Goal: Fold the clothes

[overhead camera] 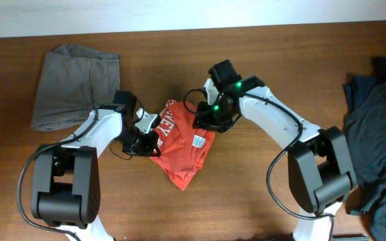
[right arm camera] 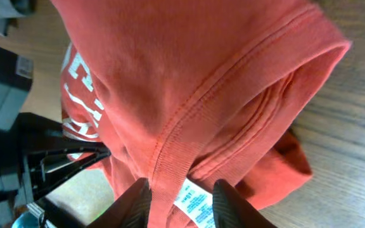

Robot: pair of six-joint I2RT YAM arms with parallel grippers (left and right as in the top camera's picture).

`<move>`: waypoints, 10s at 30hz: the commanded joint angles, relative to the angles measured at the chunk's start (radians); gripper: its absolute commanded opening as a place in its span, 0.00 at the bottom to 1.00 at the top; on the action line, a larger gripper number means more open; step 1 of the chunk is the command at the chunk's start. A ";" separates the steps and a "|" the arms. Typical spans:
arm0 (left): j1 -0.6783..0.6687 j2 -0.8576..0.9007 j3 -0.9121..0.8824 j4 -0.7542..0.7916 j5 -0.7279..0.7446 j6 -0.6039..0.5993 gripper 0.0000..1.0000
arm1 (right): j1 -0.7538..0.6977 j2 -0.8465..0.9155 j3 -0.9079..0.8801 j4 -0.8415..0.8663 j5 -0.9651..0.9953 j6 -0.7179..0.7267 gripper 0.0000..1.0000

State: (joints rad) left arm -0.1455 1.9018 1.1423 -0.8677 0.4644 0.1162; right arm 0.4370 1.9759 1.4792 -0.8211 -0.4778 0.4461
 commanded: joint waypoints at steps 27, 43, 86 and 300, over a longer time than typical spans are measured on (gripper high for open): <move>0.003 -0.003 -0.009 -0.002 -0.008 0.013 0.01 | -0.057 -0.025 -0.094 0.097 0.039 0.029 0.04; 0.003 -0.003 -0.009 -0.007 -0.016 0.013 0.01 | -0.132 -0.040 -0.095 -0.152 0.226 -0.031 0.04; 0.105 -0.141 -0.146 0.051 0.010 -0.392 0.25 | -0.017 0.081 0.027 0.118 0.137 -0.660 0.57; -0.103 -0.062 -0.225 0.793 0.412 -0.465 0.01 | -0.045 -0.056 -0.033 -0.229 0.267 -0.028 0.04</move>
State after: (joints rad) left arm -0.2684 1.8442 0.8207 -0.0090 0.7944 -0.5358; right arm 0.4194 2.0499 1.4208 -1.0054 -0.3897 0.4805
